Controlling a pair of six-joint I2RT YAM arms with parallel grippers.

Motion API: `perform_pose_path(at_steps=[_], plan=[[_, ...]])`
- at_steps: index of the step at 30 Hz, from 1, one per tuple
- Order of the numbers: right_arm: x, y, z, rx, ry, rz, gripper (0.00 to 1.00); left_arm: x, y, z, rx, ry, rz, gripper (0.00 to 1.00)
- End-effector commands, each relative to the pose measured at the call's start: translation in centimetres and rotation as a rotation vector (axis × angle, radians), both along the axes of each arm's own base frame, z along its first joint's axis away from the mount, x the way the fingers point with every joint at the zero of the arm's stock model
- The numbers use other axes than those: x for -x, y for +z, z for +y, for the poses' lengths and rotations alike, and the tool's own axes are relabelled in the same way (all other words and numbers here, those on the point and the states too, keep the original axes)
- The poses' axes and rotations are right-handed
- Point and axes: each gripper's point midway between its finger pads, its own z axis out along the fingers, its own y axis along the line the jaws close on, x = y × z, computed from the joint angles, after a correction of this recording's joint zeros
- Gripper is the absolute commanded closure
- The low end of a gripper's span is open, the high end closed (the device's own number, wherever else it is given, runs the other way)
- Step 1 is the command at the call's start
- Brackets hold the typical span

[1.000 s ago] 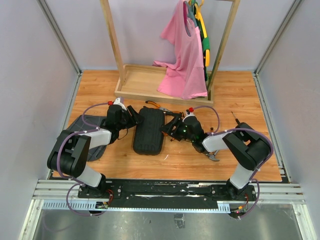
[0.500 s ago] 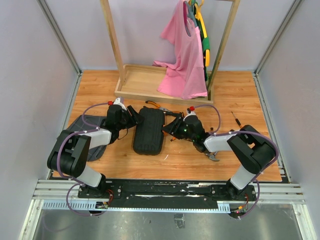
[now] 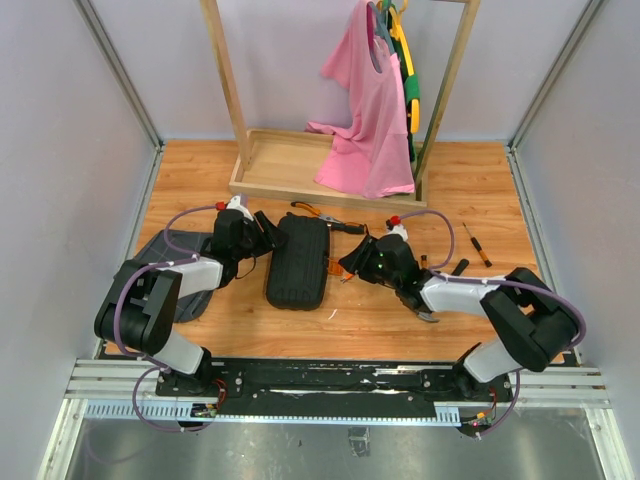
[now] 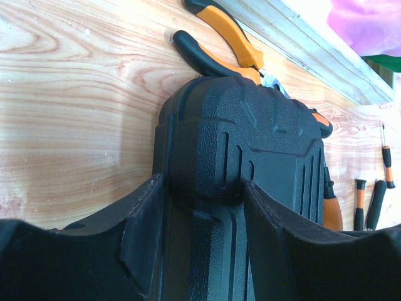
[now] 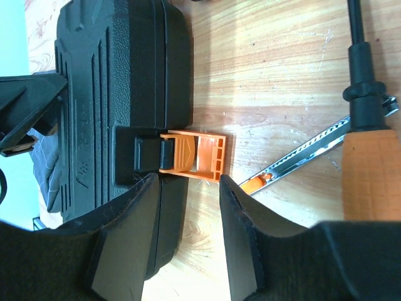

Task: Sort the tools into containers
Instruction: Open the storage box at the center of the board.

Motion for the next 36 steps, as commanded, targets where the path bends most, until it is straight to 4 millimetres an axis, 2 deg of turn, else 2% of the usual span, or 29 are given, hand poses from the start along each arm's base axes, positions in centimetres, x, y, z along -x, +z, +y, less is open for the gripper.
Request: perform_pose_path(at_steps=[1,7,15,19,26,29,33,36], plan=[[-0.3,0.4,-2.2,0.083,-0.038,-0.057,0.54,7.8,-8.7,2.9,-0.18,-0.017,0.367,0.46],[-0.1,2.2,-2.6,0.103,-0.011,-0.117,0.48,6.3,-6.1,2.6,-0.169,-0.019,0.295,0.45],[0.6,2.9,-2.0,0.117,0.079,-0.15,0.41,4.6,-1.8,2.8,-0.175,0.002,0.165,0.39],[0.8,3.2,-1.8,0.115,0.107,-0.164,0.39,5.2,-1.2,3.6,-0.194,0.029,0.149,0.36],[1.0,3.4,-0.9,0.09,0.163,-0.185,0.36,7.3,-0.2,2.9,-0.132,-0.038,0.042,0.3],[1.0,3.2,-0.6,0.086,0.182,-0.186,0.36,7.7,0.5,3.3,-0.138,-0.034,-0.01,0.23],[1.0,3.1,0.1,0.063,0.204,-0.177,0.35,7.9,1.1,3.6,-0.138,-0.026,-0.049,0.2],[1.1,2.9,0.5,0.042,0.209,-0.166,0.34,7.7,0.6,3.7,-0.14,-0.013,-0.041,0.18]])
